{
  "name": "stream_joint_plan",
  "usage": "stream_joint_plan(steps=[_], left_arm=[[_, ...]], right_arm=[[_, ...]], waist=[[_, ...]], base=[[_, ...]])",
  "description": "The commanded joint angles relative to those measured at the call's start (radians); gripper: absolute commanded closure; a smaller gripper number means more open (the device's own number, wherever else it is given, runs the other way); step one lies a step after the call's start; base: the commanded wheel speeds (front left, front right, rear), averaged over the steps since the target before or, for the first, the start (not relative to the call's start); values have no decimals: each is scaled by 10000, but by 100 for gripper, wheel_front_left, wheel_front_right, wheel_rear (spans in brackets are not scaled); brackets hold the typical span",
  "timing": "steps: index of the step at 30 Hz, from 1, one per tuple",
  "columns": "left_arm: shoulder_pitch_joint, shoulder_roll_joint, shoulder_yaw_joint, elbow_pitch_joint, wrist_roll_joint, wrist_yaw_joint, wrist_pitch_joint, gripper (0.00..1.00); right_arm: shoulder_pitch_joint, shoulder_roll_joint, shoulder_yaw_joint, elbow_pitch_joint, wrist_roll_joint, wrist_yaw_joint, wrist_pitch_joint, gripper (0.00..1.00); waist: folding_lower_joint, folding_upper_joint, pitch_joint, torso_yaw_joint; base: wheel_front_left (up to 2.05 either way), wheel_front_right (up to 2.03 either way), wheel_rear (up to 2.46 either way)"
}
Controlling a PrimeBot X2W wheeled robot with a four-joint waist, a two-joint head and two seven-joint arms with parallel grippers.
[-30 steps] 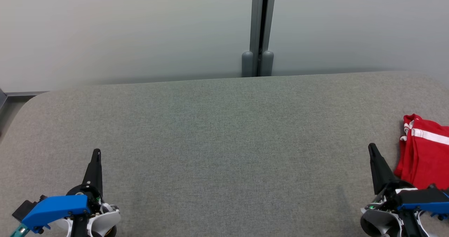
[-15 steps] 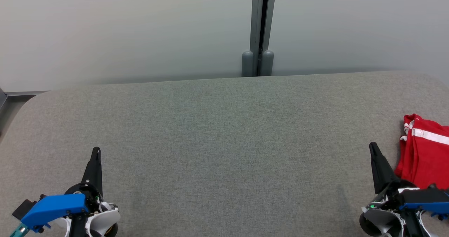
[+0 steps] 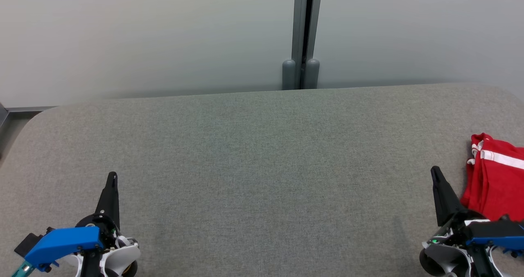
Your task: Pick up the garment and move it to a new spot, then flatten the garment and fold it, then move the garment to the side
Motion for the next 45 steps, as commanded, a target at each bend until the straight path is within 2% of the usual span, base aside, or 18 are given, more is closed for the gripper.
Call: stream_joint_plan(steps=[1, 45], left_arm=[[-103, -20, 19, -43, -27, 12, 35, 100], [-103, -20, 16, -44, -29, 10, 33, 100]], right_arm=[[123, -62, -21, -37, 24, 4, 34, 100], [122, -62, -19, -37, 25, 4, 33, 100]], waist=[[1, 0, -1, 0], [1, 0, -1, 0]], base=[[0, 0, 0], [0, 0, 0]])
